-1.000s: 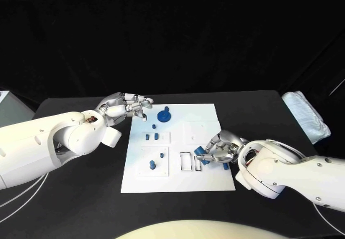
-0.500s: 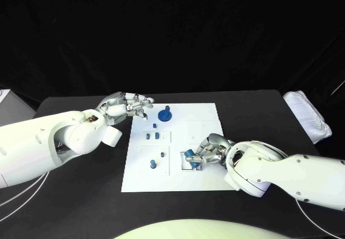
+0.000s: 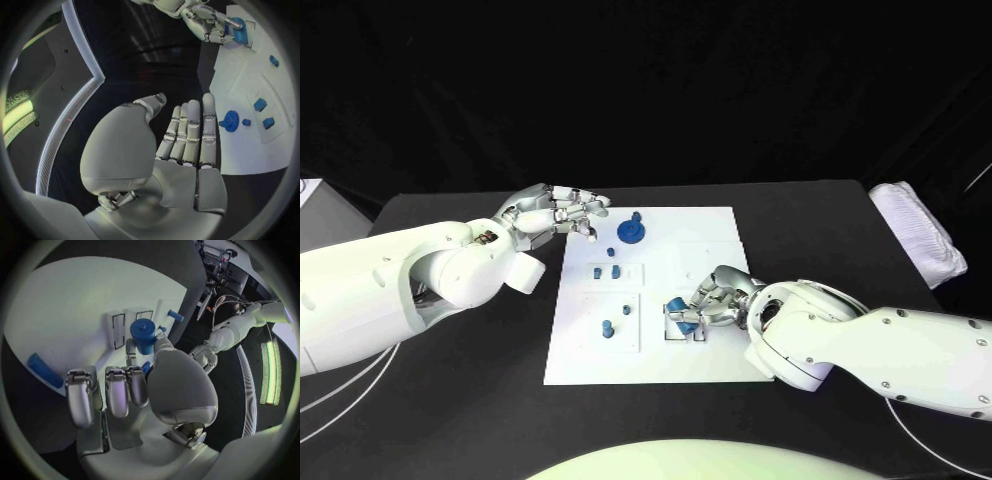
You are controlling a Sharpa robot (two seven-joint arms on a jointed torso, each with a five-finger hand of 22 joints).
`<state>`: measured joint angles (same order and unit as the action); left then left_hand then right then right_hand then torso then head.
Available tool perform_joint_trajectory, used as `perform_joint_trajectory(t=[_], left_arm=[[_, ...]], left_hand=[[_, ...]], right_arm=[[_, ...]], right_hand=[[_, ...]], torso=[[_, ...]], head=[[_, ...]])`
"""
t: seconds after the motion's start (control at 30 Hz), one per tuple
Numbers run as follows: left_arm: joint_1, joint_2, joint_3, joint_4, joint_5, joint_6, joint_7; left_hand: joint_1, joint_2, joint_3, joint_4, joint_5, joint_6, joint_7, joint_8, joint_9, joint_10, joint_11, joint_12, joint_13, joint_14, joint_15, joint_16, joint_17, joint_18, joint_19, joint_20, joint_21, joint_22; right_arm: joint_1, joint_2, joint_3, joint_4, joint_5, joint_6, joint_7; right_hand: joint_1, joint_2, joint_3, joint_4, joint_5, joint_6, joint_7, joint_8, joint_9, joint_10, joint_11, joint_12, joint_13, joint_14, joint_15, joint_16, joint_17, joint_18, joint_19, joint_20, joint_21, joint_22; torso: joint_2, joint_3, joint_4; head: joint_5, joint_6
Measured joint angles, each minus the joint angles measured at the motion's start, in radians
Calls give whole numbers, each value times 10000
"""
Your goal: Assemble the parts on the task board
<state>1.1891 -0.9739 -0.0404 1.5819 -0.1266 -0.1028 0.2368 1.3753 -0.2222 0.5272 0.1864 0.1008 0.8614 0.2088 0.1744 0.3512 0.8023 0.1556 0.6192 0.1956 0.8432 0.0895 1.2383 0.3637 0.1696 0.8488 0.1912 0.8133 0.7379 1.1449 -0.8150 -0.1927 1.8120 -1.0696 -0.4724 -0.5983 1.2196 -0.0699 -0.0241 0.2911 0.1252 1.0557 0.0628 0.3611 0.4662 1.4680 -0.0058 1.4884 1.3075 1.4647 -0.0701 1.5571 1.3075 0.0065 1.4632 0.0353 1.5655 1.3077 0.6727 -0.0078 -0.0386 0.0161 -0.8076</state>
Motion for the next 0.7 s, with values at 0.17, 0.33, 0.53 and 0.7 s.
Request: perform_joint_trajectory(t=[0.17, 0.33, 0.53, 0.7], left_arm=[[0, -9, 0, 0, 0, 6, -7], [0, -16, 0, -1, 0, 9, -15], [0, -32, 0, 0, 0, 14, -30], [1, -38, 0, 0, -1, 16, -42]], left_hand=[[0, 0, 0, 0, 0, -37, 37, 0, -11, 0, 0, 0, 0, 0, 0, 0, 12, -1, 0, 0, 0, 0], [0, 0, 0, 0, 0, -37, 37, 0, -10, 0, 0, 0, 0, 0, 0, 0, 11, -1, 0, 0, 0, -8], [0, 0, -1, 0, 0, -37, 37, 0, -10, 0, 0, 0, 0, 0, 0, 0, 10, -1, -1, -1, 0, -8], [0, 0, -29, 28, 0, -37, 37, 0, -10, 1, 0, 0, 0, 0, 0, 0, 9, 0, -1, 0, 0, -7]], right_arm=[[-6, 90, 0, -105, -87, 60, -5], [-30, 129, 0, -198, -151, 110, -16], [-42, 134, 0, -236, -224, 116, -38], [-54, 119, 1, -191, -262, 118, -44]], right_hand=[[-472, -312, 59, 27, 0, 118, -116, 108, 46, 0, 0, 0, 0, 0, 0, -1, 0, 1, 31, -32, -5, -1], [-965, -384, 12, 23, 8, 88, -87, 145, 27, 0, 0, 0, 0, -1, 0, -1, 0, 0, 31, -31, -6, -1], [-1291, -476, -534, 28, 8, 52, -52, 144, 27, 0, 0, -38, -1, -1, 0, -1, 0, 1, 31, -31, -6, -2], [-1300, -485, -545, 38, 8, 52, -52, 144, 27, 0, 0, -39, -1, -1, 0, -2, 0, 1, 31, -31, -6, -2]], torso=[[-1, 0, 0], [-1, 0, 2], [-4, 1, 1], [-6, 1, 0]], head=[[3, -15], [17, -31], [27, -46], [35, -54]])
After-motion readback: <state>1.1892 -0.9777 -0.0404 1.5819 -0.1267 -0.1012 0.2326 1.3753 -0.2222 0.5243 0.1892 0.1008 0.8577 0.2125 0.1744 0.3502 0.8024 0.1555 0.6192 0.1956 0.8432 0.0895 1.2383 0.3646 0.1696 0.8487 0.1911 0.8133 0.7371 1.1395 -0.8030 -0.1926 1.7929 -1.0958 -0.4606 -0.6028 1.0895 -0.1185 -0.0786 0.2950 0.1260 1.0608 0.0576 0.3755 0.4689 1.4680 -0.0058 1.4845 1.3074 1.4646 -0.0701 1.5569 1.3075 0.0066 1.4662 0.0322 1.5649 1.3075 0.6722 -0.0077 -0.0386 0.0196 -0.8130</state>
